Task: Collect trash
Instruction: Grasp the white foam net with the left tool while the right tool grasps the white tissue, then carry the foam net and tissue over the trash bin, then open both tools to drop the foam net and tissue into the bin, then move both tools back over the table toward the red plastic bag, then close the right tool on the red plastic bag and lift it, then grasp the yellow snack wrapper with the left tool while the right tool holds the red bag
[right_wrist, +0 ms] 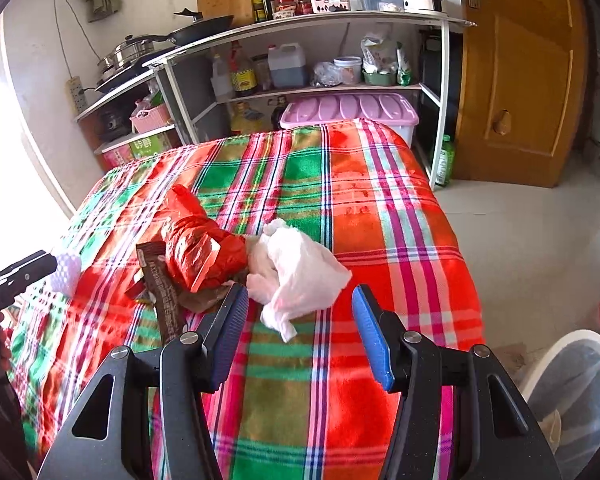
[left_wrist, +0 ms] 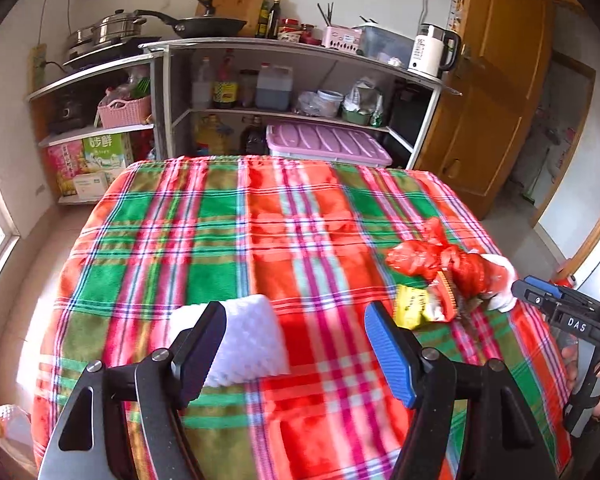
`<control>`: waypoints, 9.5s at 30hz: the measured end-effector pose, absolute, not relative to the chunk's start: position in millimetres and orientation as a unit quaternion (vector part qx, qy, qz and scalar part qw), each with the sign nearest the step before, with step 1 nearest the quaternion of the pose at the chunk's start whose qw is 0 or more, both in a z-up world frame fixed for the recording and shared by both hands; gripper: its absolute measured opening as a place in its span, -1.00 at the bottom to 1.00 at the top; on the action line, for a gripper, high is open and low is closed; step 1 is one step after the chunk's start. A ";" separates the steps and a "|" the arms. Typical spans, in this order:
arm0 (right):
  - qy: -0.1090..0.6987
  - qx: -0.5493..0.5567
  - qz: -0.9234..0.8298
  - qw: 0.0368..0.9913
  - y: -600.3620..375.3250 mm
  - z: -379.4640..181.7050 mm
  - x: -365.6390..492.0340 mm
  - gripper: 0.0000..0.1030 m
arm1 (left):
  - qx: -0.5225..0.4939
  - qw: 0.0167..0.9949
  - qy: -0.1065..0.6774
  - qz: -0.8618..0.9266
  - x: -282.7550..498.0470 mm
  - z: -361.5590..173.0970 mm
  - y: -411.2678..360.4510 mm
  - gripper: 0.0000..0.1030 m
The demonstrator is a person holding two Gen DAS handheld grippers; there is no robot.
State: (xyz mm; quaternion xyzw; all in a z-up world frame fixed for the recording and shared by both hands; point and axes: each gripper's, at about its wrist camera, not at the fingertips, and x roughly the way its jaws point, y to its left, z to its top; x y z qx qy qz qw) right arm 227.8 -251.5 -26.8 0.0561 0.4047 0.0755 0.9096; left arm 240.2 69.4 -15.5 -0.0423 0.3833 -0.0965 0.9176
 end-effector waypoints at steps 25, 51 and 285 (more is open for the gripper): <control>0.430 0.054 0.058 0.899 -242.8 -47.4 263.9 -0.05 | -0.035 0.903 0.422 -0.072 263.9 -53.9 92.9 0.09; 0.392 0.074 0.053 0.916 -251.2 -21.6 221.4 -0.86 | -0.032 0.914 0.393 -0.101 230.0 -26.9 69.7 -0.33; 0.350 0.105 0.134 0.921 -246.1 0.3 220.7 -0.03 | 0.004 0.876 0.439 -0.200 279.3 -59.9 -47.3 0.36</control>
